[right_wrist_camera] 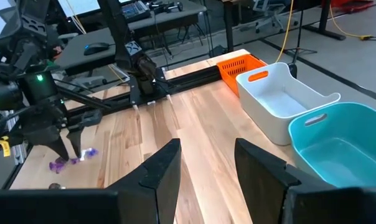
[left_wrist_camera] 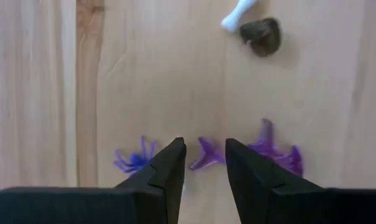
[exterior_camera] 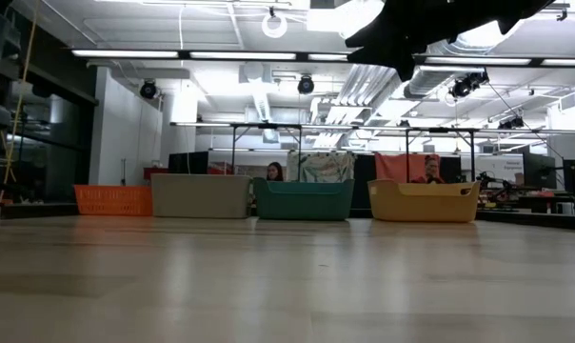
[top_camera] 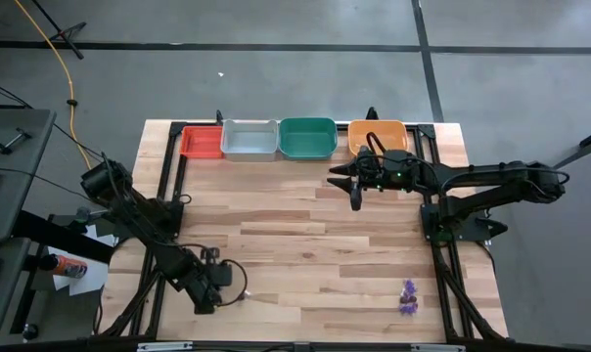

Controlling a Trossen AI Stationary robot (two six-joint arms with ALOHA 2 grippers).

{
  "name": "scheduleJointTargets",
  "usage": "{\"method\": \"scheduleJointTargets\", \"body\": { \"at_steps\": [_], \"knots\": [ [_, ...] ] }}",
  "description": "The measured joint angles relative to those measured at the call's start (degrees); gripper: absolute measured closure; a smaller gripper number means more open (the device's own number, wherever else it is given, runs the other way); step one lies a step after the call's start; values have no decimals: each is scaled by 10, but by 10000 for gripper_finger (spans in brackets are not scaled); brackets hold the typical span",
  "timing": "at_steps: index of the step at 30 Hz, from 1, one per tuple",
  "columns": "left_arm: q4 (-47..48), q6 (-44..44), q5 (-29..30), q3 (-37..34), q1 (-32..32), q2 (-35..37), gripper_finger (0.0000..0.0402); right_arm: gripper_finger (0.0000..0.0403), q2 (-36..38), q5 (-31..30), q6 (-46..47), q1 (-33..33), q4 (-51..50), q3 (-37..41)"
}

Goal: Sort Halloween decoration
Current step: Put the white bone into the yellow bin

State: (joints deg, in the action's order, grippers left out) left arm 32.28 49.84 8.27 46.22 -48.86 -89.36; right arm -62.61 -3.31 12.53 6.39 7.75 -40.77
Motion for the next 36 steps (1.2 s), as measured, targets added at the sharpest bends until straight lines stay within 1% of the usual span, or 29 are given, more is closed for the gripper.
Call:
{"method": "scheduleJointTargets", "body": {
  "at_steps": [7,10,18,23,27,29,32,36],
  "knots": [
    [2,-1,-3,-16,1,-1,311,258,0,0,0,0,0,0],
    [3,-20,-2,-16,1,0,312,258,0,0,0,0,0,0],
    [9,-19,-5,-16,6,7,312,258,0,0,0,0,0,0],
    [37,-20,-5,-16,21,63,312,258,0,0,0,0,0,0],
    [94,-3,28,-16,24,120,312,258,0,0,0,0,0,0],
    [96,11,35,-28,22,139,312,258,0,0,0,0,-1,0],
    [69,15,12,-55,17,151,312,258,0,0,0,0,-1,0],
    [-12,46,-51,-95,11,148,312,258,0,0,0,0,-2,0]
  ]
}}
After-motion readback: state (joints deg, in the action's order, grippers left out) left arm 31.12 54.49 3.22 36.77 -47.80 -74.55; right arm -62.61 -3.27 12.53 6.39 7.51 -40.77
